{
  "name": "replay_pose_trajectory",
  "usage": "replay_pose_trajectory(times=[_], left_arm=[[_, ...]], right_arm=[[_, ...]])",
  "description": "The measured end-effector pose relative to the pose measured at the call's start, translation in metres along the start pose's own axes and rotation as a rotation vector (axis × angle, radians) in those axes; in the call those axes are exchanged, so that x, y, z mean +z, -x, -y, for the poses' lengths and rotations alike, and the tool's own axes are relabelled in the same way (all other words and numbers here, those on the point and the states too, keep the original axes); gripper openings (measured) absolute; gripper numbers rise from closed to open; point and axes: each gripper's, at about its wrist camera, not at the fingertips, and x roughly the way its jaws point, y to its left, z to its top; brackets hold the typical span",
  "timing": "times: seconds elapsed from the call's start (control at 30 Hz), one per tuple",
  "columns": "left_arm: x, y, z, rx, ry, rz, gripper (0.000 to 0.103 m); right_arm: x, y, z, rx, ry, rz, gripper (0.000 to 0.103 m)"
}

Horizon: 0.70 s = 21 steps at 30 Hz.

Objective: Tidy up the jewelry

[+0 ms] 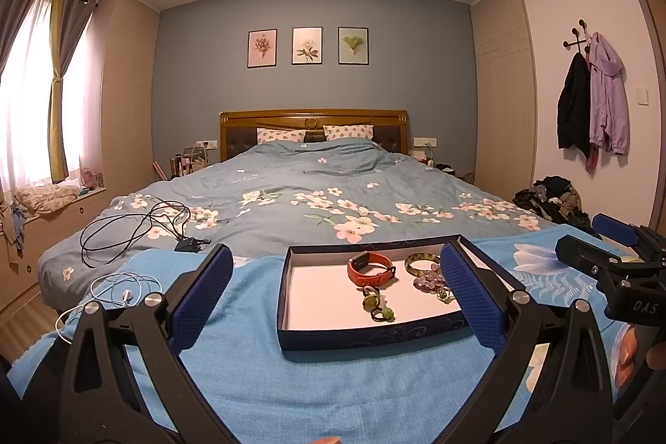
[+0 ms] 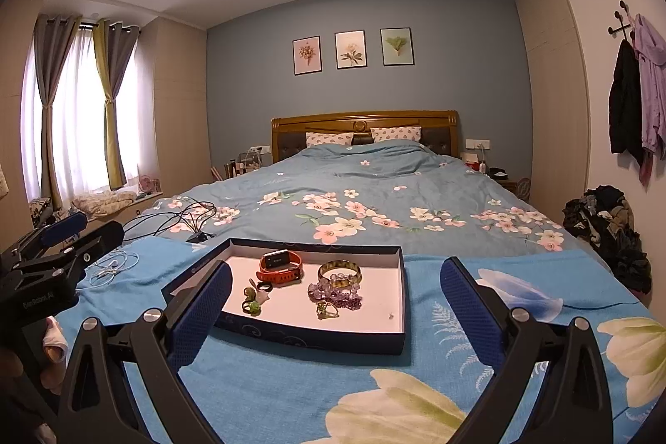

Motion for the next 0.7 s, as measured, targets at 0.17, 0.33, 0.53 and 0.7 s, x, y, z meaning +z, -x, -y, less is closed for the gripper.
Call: replay_pose_trajectory(times=[0.17, 0.33, 0.53, 0.7], left_arm=[[-0.0012, -0.0009, -0.0003, 0.000, -0.001, -0.002, 0.098], [-0.0009, -0.0009, -0.0003, -0.002, -0.002, -0.003, 0.098], [-0.0012, -0.0019, -0.0008, 0.003, 0.003, -0.007, 0.098], [-0.0018, -0.0040, -0.0025, 0.006, 0.006, -0.007, 0.098]], right_arm=[[0.0002, 0.0006, 0.0003, -0.002, 0.000, -0.001, 0.097], [0.0006, 0.0000, 0.0015, -0.006, -0.001, 0.000, 0.097], [0.0003, 0.0019, 0.0019, -0.008, -0.003, -0.001, 0.097], [0.0008, 0.0005, 0.0017, -0.006, -0.001, -0.002, 0.097]])
